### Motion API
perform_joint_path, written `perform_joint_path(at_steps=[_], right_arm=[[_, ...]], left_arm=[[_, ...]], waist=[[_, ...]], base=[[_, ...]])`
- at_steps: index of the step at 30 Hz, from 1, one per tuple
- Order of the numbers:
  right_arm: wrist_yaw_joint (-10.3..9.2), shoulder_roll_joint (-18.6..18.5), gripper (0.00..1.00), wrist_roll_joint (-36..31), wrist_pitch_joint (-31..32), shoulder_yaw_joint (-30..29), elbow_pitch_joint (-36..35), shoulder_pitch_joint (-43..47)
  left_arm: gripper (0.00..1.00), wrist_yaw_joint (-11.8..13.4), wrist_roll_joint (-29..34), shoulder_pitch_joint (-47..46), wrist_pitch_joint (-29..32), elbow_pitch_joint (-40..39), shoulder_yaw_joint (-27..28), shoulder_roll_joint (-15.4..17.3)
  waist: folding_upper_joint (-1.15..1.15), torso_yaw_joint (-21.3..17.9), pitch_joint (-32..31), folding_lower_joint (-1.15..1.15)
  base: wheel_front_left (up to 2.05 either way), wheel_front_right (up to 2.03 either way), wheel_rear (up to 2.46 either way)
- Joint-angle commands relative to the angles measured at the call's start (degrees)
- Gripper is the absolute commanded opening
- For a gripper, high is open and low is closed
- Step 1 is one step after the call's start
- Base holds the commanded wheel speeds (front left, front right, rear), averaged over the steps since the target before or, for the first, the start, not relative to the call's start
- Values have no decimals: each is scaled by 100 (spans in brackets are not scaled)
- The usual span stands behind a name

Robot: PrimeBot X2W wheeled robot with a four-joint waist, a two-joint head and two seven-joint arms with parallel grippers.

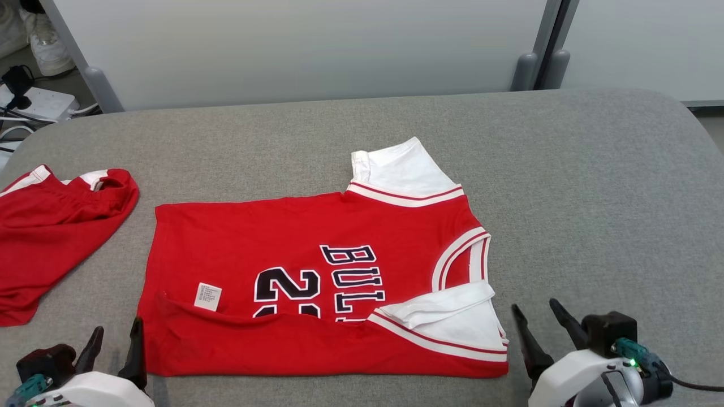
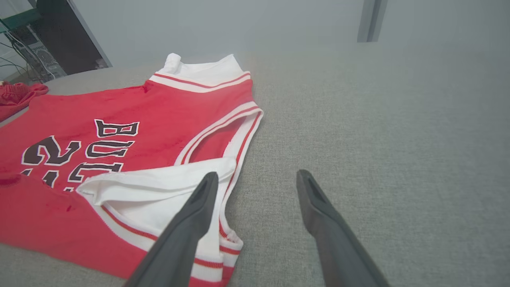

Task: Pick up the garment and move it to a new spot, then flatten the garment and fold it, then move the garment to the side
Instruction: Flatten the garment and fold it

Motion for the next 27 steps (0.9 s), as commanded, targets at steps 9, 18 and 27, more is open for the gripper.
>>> perform_joint_path(at_steps=[9,18,27], right_arm=[[-1,-41,100,-101,-265,298,-106,-600],[-1,-40,100,-61,-567,415,56,-1036],[-1,-40,100,-111,-564,623,103,-1785]], left_arm=[[100,-35,462,-185,-60,-561,361,185],[100,-189,790,-476,-60,-802,409,328],[100,-297,758,-1296,-36,-455,67,798]], waist=[[0,-51,64,0],[0,-102,347,0],[0,-136,868,0]], base=[[0,0,0],[0,0,0],[0,0,0]])
